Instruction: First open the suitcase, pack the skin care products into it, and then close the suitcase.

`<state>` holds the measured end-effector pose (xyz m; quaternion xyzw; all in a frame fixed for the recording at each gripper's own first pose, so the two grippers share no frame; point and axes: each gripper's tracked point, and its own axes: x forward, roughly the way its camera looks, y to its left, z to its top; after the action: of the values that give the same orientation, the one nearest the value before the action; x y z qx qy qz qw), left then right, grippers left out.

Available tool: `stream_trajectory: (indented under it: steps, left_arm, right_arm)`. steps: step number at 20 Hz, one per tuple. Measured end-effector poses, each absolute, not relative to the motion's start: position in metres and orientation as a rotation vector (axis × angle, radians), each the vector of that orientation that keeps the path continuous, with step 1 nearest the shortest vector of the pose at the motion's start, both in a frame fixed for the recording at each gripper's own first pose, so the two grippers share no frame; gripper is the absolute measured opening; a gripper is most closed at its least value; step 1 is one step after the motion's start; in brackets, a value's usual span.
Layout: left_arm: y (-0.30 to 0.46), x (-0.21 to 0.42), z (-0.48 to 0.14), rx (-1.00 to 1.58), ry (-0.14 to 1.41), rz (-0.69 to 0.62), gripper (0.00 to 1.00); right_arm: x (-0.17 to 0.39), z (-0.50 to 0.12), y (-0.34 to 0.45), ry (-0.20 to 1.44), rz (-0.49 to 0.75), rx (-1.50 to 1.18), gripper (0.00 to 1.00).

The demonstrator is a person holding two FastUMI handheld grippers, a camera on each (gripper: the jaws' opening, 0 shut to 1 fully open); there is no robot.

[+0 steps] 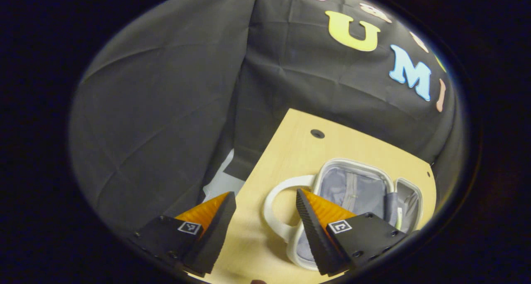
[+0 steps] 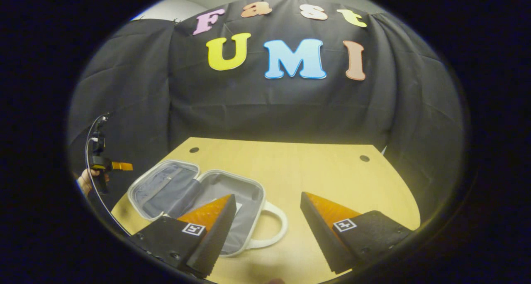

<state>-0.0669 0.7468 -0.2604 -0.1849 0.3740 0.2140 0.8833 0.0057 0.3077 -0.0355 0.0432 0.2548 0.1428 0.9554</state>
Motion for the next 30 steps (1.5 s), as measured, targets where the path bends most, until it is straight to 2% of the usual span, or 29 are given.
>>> stream_trajectory:
  steps: [2, 3, 4, 5, 9, 10, 13, 14, 15, 16, 20, 23, 27, 30]
  left_arm:
    - [0.758, -0.062, -0.291, -0.406, 0.839, 0.428, 0.95]
    - [0.757, -0.057, -0.303, -0.420, 0.857, 0.397, 0.95]
    - [0.752, -0.054, -0.312, -0.429, 0.878, 0.371, 0.95]
    - [0.749, -0.051, -0.320, -0.432, 0.900, 0.353, 0.95]
    - [0.745, -0.034, -0.342, -0.504, 0.900, 0.324, 0.94]
    - [0.743, -0.035, -0.346, -0.544, 0.905, 0.318, 0.76]
    - [0.732, -0.032, -0.344, -0.611, 0.888, 0.293, 0.61]
    - [0.740, -0.032, -0.345, -0.585, 0.888, 0.319, 0.39]
    - [0.739, -0.029, -0.364, -0.594, 0.893, 0.334, 0.28]
    - [0.739, -0.036, -0.349, -0.587, 0.912, 0.341, 0.23]
    - [0.738, -0.034, -0.320, -0.523, 0.878, 0.349, 0.14]
    - [0.731, -0.030, -0.279, -0.479, 0.852, 0.340, 0.14]
    - [0.714, -0.027, -0.193, -0.459, 0.748, 0.320, 0.16]
    - [0.684, -0.024, -0.124, -0.447, 0.659, 0.283, 0.13]
  right_arm:
    - [0.004, -0.036, 0.302, 0.524, 0.276, 0.068, 0.95]
    - [0.004, -0.037, 0.301, 0.526, 0.274, 0.063, 1.00]
    - [0.004, -0.036, 0.302, 0.529, 0.273, 0.058, 1.00]
    - [0.004, -0.036, 0.302, 0.527, 0.274, 0.055, 0.96]
    - [0.007, -0.036, 0.302, 0.530, 0.274, 0.064, 0.95]
    - [0.008, -0.035, 0.301, 0.530, 0.272, 0.073, 0.95]
    - [0.010, -0.038, 0.292, 0.534, 0.255, 0.082, 0.96]
    - [0.010, -0.038, 0.288, 0.538, 0.251, 0.088, 0.96]
    - [0.011, -0.040, 0.287, 0.540, 0.247, 0.094, 0.96]
    - [0.011, -0.041, 0.284, 0.543, 0.244, 0.097, 0.96]
    - [0.012, -0.043, 0.273, 0.534, 0.235, 0.109, 0.96]
    - [0.013, -0.040, 0.261, 0.512, 0.233, 0.113, 0.96]
    - [0.014, -0.033, 0.244, 0.474, 0.234, 0.127, 0.96]
    - [0.014, -0.031, 0.229, 0.455, 0.243, 0.146, 0.96]
